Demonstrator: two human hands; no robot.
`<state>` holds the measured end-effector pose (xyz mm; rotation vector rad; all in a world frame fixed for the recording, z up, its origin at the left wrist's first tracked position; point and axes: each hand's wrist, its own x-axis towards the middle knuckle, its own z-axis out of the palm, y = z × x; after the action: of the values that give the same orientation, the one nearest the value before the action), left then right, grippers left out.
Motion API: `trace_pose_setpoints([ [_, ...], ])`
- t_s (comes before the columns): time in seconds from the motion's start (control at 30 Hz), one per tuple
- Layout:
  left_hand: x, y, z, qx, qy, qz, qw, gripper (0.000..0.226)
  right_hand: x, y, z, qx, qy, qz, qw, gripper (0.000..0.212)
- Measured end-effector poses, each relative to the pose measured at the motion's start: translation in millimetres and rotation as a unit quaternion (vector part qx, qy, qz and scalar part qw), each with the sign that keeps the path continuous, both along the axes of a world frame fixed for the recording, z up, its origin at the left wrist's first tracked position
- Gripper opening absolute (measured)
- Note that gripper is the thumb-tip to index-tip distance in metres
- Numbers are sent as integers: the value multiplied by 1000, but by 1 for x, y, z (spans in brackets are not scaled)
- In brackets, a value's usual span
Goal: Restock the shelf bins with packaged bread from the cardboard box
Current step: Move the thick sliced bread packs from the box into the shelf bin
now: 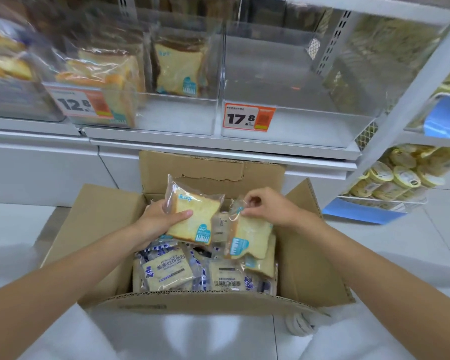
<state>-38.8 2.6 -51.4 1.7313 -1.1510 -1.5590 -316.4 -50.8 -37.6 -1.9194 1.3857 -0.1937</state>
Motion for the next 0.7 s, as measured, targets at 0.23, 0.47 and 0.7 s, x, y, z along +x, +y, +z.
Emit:
trace_pose_setpoints([
  [0.23, -11, -12, -3, -17, -43, -60, 997, 84, 62, -17, 22, -27, -179, -35, 983, 13],
  [0.47, 7, -9, 3, 17, 33, 52, 998, 48, 47, -24, 39, -57, -64, -116, 990, 55],
  [0.7, 12, 4, 22, 14, 51, -8, 999, 62, 71, 5, 20, 139, -196, -110, 965, 35],
])
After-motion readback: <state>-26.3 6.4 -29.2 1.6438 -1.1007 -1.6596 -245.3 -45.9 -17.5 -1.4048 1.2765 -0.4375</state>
